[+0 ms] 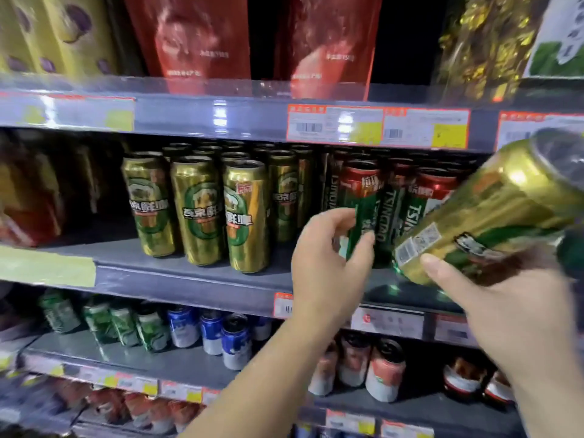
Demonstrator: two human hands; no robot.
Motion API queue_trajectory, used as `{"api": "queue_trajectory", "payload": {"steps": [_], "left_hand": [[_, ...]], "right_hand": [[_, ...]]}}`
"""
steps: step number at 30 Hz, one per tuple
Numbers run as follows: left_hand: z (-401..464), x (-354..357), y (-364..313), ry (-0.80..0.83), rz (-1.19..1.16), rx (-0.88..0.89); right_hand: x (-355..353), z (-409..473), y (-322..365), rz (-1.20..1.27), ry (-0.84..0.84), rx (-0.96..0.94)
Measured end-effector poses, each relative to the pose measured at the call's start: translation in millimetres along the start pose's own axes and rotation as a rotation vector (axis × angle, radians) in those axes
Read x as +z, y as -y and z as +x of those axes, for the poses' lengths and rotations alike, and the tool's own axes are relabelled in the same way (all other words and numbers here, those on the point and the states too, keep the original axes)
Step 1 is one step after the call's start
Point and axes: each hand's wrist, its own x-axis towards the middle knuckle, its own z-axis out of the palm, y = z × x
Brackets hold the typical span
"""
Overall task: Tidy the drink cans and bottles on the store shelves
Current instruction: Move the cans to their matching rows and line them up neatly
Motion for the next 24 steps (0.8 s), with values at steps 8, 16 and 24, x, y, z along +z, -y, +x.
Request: {"api": "queue_trajectory", "payload": {"steps": [8, 16, 24], "left_hand": [[54.5, -155.8, 69.1, -0.447, 0.408, 0.115], [91.0, -229.4, 137.3, -0.169, 0.333, -0.319], [98.8, -247.2, 168.3, 0.073, 0.347, -0.373]], "right_hand": [[148.6, -21.3, 34.8, 0.13, 0.219, 0.001], [189.9, -18.1, 26.8, -0.105, 0.269, 0.236], [215.2, -3.9, 28.3, -0.179, 0.239, 0.236]]}}
